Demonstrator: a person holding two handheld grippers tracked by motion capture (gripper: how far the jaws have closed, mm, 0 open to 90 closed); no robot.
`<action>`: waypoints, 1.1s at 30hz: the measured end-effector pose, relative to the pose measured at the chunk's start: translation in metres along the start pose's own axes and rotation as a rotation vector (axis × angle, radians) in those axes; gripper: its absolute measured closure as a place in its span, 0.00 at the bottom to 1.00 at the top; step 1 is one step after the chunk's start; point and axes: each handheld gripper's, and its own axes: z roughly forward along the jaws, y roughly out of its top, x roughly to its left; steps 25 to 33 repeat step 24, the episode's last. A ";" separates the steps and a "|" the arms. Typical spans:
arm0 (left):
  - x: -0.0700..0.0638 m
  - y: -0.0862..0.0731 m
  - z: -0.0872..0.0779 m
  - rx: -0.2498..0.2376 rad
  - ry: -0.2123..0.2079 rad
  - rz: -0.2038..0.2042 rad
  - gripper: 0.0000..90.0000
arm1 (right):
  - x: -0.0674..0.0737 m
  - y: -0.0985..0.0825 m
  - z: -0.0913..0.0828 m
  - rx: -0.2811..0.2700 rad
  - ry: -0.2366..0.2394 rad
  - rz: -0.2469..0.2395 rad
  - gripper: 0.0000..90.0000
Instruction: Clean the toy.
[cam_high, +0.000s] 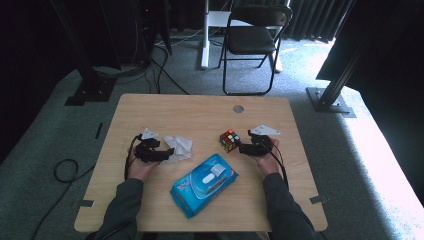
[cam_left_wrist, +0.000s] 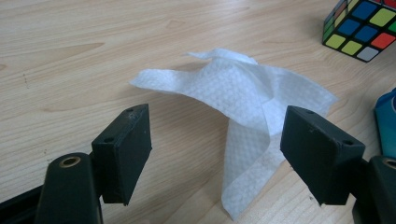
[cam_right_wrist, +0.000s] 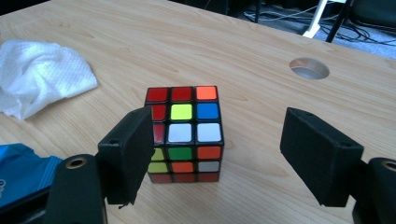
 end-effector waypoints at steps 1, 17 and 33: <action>0.000 0.000 0.000 -0.004 -0.001 -0.001 0.28 | 0.000 0.000 0.000 0.000 -0.004 0.002 0.29; 0.002 -0.001 -0.003 -0.014 -0.016 -0.014 0.39 | -0.004 -0.007 -0.002 -0.001 -0.082 0.021 0.52; 0.002 -0.002 -0.003 -0.016 -0.009 -0.020 0.39 | -0.006 -0.006 -0.002 -0.003 -0.079 0.019 0.51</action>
